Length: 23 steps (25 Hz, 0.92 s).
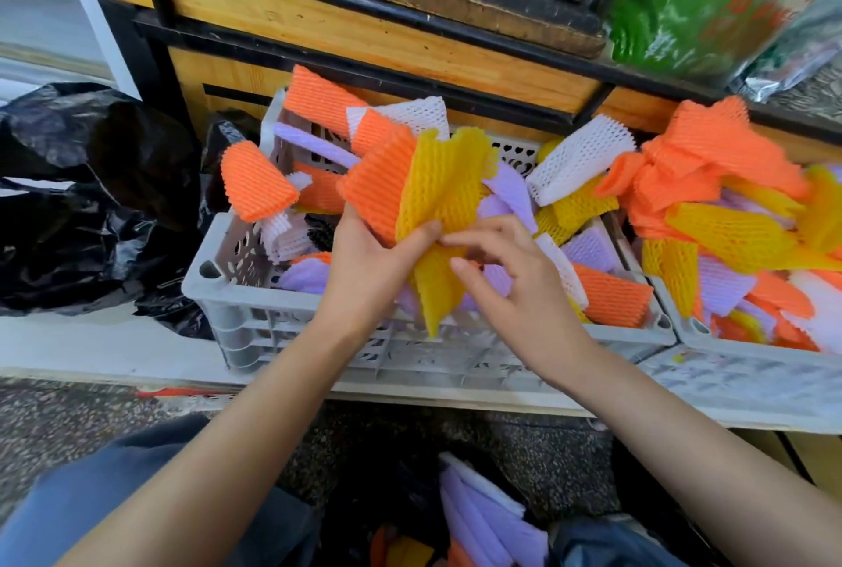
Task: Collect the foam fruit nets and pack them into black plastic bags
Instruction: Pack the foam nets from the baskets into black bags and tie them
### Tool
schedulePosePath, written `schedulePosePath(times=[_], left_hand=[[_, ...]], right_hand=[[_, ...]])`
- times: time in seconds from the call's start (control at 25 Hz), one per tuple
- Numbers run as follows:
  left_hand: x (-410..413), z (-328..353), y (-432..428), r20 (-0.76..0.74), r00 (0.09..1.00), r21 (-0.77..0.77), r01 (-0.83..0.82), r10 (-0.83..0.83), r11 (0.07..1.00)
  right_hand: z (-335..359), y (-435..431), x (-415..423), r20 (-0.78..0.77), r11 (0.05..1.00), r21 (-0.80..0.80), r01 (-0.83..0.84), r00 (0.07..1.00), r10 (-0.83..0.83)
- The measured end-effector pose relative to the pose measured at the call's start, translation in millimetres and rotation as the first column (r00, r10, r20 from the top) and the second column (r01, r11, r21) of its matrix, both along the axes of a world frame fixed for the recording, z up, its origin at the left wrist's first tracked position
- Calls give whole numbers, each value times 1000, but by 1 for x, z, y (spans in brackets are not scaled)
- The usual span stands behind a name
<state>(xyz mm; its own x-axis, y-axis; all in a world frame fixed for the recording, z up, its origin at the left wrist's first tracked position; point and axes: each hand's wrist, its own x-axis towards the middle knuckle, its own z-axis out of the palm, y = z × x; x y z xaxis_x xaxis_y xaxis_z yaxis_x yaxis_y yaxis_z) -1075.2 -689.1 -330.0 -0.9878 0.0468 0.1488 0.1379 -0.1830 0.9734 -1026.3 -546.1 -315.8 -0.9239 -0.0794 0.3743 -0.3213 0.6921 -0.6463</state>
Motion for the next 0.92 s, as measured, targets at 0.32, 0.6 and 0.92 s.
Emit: schedulePosePath(times=[0.32,0.6,0.92], left_hand=[[48,4,12,-51,970,199,242,-237,950],[121,-47,46,37,882,68,466,-469,882],[173,-164,10,425,805,-830,529,-414,176]], right_hand=[[8,15,50,183,931,-354,87,983,-22],[-38,53,140,331,880,-448,156,944,1],[-135,93,228,471,833,-44,552,747,-470]])
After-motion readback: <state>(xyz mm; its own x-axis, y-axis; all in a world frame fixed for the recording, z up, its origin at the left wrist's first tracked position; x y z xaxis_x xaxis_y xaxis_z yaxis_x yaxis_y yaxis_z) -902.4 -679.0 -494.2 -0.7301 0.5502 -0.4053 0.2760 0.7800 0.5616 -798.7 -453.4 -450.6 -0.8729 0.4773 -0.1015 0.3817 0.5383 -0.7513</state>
